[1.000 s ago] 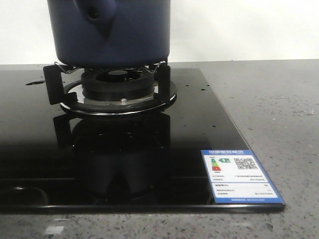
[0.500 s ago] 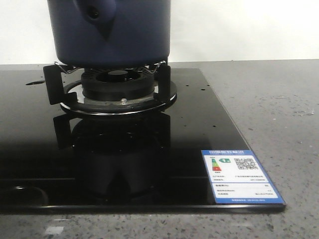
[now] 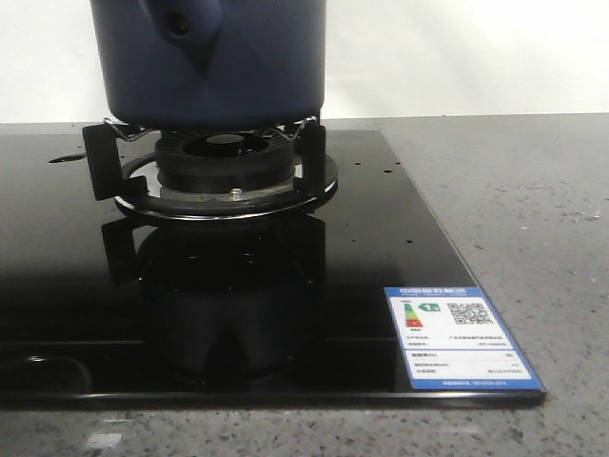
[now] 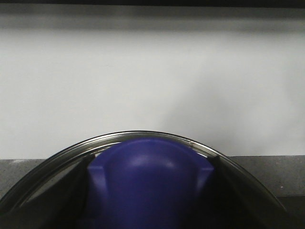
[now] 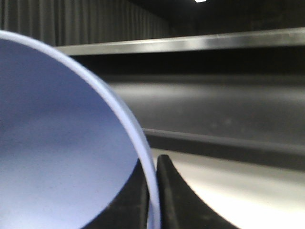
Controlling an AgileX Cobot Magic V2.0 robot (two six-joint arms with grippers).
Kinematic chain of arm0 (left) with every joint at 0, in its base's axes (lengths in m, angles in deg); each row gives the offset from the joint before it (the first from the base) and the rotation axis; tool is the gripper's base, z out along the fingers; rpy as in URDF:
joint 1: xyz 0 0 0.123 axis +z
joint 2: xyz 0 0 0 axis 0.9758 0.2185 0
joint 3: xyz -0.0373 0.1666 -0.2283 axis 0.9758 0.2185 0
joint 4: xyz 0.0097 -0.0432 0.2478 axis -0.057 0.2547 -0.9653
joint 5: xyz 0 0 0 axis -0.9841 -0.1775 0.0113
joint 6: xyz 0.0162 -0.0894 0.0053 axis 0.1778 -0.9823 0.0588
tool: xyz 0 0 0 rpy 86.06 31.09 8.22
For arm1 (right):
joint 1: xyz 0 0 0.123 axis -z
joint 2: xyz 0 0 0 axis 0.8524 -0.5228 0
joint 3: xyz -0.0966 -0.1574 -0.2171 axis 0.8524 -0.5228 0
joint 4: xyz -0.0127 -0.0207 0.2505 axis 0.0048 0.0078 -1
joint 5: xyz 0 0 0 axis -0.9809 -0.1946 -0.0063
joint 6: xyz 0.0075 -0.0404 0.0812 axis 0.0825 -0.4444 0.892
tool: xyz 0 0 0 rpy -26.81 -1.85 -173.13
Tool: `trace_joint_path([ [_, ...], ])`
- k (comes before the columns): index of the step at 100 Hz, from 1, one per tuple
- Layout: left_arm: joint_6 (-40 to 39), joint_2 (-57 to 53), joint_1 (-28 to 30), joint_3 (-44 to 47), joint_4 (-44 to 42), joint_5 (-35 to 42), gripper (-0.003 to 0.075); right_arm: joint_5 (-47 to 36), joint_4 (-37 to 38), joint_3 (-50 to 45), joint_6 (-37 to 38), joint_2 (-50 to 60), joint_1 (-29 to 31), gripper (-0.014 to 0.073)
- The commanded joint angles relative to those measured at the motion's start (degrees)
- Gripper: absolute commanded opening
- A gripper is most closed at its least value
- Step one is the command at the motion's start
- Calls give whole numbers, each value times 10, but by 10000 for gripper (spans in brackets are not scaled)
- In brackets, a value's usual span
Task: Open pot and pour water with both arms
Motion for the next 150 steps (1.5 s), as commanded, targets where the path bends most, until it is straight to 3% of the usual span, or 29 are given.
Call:
trace_joint_path([
  [1, -1, -9, 1, -23, 4, 58, 399, -64, 34, 17, -1, 31, -1, -43],
  [106, -1, -9, 1, -23, 5, 58, 399, -69, 45, 17, -1, 31, -1, -42],
  [127, -1, -9, 0, -23, 17, 57, 399, 40, 14, 19, -1, 64, 8, -42],
  [141, -1, -9, -24, -23, 21, 62, 399, 202, -19, 32, -1, 113, 50, -42],
  [150, -1, -9, -53, -23, 20, 71, 399, 353, -44, 54, -1, 142, 100, -42],
])
